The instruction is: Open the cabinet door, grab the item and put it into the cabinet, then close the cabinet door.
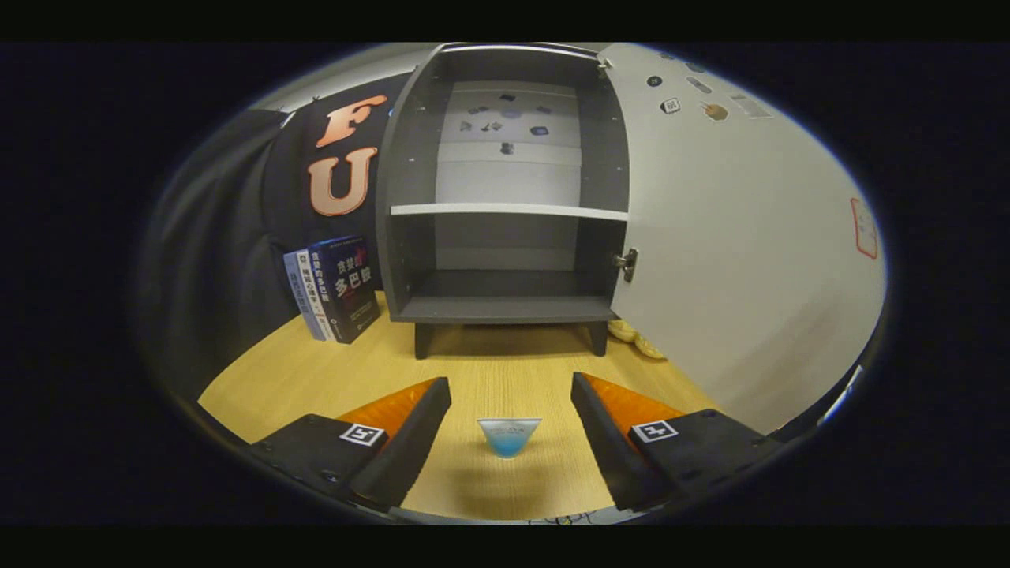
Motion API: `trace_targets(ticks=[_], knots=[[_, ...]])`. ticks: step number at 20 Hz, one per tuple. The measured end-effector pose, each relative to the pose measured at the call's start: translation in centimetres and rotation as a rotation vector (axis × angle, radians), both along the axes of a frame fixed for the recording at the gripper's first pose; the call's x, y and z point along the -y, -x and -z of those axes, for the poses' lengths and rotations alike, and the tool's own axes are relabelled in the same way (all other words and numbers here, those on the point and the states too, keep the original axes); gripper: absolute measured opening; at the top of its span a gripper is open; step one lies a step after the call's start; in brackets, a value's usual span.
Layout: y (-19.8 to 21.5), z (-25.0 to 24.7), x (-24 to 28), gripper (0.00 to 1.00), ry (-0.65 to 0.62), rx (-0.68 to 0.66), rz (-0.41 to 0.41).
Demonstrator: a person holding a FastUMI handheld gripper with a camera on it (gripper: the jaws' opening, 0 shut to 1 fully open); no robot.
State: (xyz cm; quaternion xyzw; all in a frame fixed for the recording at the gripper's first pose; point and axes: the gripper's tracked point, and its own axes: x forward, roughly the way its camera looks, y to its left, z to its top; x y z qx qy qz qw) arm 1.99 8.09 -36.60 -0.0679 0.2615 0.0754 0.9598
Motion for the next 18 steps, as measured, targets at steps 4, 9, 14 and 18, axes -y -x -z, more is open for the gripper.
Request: trace_targets(ticks=[4, 9, 14, 18], knots=[[-0.6, 3.6, 0.9, 0.98, 0.011, -0.051, 0.024], [-0.6, 7.1, 1.3, 0.98, 0.008, -0.13, 0.016], [-0.5, 8.7, 1.0, 0.66, 0.011, -0.183, 0.0], [-0.8, 7.3, 1.2, 0.64, 0.012, -0.206, 0.024]])
